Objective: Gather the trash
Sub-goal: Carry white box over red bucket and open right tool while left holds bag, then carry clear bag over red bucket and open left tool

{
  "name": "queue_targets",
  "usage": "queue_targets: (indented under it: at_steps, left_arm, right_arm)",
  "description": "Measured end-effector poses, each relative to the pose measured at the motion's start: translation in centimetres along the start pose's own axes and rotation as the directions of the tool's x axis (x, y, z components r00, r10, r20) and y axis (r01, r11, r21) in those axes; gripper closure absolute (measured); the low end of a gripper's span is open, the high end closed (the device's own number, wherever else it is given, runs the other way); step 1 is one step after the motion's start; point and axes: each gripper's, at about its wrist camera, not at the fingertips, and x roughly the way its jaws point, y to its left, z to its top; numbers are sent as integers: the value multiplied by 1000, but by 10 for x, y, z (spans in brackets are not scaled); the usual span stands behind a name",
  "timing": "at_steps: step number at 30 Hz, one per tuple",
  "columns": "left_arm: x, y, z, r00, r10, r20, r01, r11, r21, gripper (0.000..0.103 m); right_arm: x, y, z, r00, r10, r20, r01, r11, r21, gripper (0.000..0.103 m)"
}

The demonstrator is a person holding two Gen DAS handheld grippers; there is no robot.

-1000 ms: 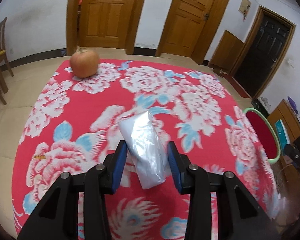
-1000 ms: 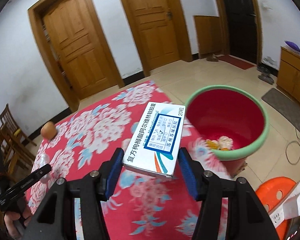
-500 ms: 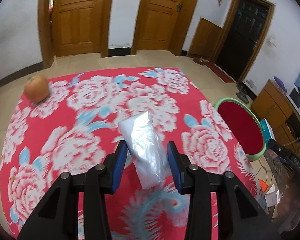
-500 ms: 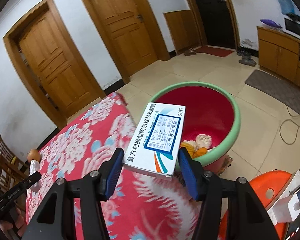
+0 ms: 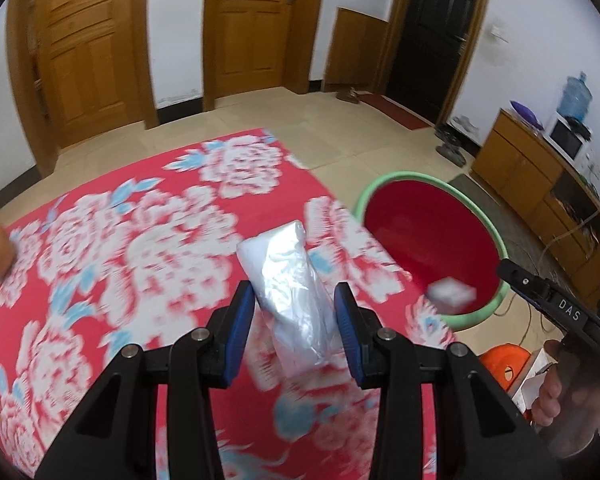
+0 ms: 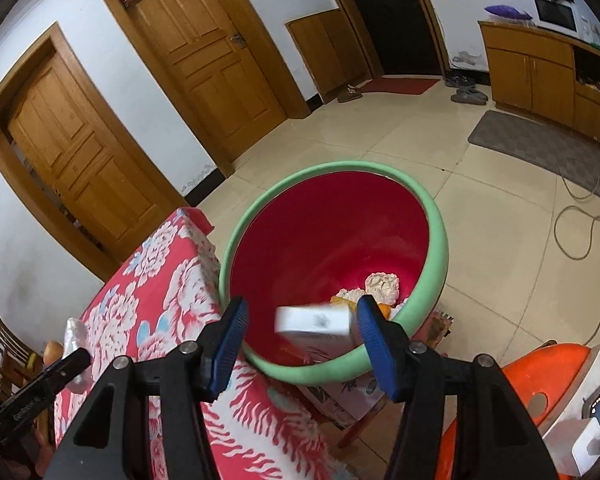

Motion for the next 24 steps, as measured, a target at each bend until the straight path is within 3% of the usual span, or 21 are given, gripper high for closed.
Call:
queue_targets:
  at_steps: [6,9,18,20,22,24]
  left_arm:
    - [25,-40,11,999,-50,-14,50,997,58,61]
    - [40,-62,14,997,-70,-31,72,993,89,61]
    - [69,-103,23,995,-73,-68,83,985,148,61]
    - [72,-108,25,995,-67,-71,77,984,159,56]
    - [74,-112,26,996,-59,-62,68,985,161,43]
    - [73,-114,27,997,-60,-53,68,984,162,40]
  right_arm:
    - [-8,-14,3,1000,18,24,-19,998,62,41]
    - [-15,-22,1,999,-21,45,17,995,99,33]
    - [-26,-47,1,996,-72,57,63,986,155,28]
    - [-27,-50,0,996,-70,57,59,985,164,28]
    - [-29,-52,0,996,-68,58,57,984,168,27]
    - [-29,-54,1,996,-66,60,55,984,172,27]
